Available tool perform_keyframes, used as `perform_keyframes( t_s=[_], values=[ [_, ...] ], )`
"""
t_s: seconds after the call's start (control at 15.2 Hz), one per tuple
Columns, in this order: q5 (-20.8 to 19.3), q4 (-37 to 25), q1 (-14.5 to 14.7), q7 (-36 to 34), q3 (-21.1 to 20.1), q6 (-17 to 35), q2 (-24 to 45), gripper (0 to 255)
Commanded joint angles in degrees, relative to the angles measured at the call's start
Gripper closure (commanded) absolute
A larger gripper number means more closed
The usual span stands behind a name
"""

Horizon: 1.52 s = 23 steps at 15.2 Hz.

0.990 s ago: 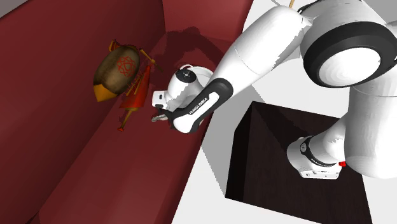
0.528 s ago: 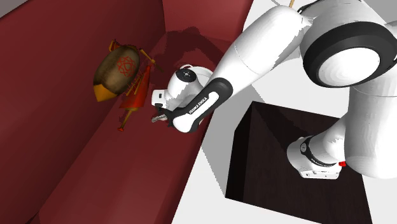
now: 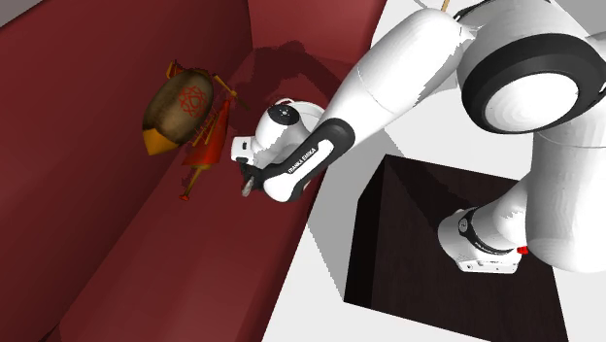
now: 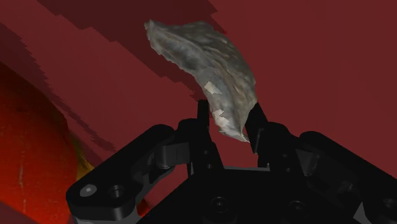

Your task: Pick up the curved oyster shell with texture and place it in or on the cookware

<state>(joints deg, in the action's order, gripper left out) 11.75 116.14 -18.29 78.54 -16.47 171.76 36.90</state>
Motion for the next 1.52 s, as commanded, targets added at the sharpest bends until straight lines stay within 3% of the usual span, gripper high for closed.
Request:
perform_keyframes(
  t_s=[0.0,1.45],
  values=[
    [0.04,0.46,0.1,-0.03,-0.18,-0.42,0.09,255],
    [0.82,2.45,-0.79,-2.67,-0.79,-12.67,-14.52,255]
  ],
)
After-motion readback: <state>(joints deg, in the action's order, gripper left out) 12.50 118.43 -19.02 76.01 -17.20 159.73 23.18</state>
